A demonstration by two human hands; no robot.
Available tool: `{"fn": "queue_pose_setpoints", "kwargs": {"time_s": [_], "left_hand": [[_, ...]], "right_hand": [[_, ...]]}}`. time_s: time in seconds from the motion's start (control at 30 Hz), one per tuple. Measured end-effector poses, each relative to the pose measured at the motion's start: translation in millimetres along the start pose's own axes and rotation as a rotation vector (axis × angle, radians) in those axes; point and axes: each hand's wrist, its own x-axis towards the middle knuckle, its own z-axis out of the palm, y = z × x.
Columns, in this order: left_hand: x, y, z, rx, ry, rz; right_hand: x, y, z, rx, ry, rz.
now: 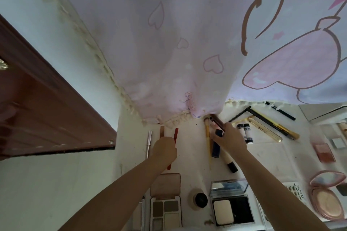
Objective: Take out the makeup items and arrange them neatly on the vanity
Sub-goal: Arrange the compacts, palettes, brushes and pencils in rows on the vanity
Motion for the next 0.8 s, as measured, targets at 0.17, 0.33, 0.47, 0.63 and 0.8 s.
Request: {"fn": "queue_pose_setpoints", "kwargs": {"time_s": [0.17,0.33,0.47,0.63,0.8], "left_hand": [[1,0,3,0.004,0.011,-0.051],[-1,1,-3,0.023,0.029,-0.07],[-12,6,-10,0.019,0.085,-0.028],[-20,13,-29,-0.006,0.185,0.079],[-20,8,-44,-0.207,0.209,0.155]], "right_hand": [[-2,-1,11,-0.05,-0.052,0.074],[-8,1,16,0.004,-0.027,0.06],[-9,4,11,0.077,-0.023,-0.059],[-23,-3,-7,0.253,-0.164,-0.162],[-34,-11,-23,0.089,-0.271,-0.189]]}}
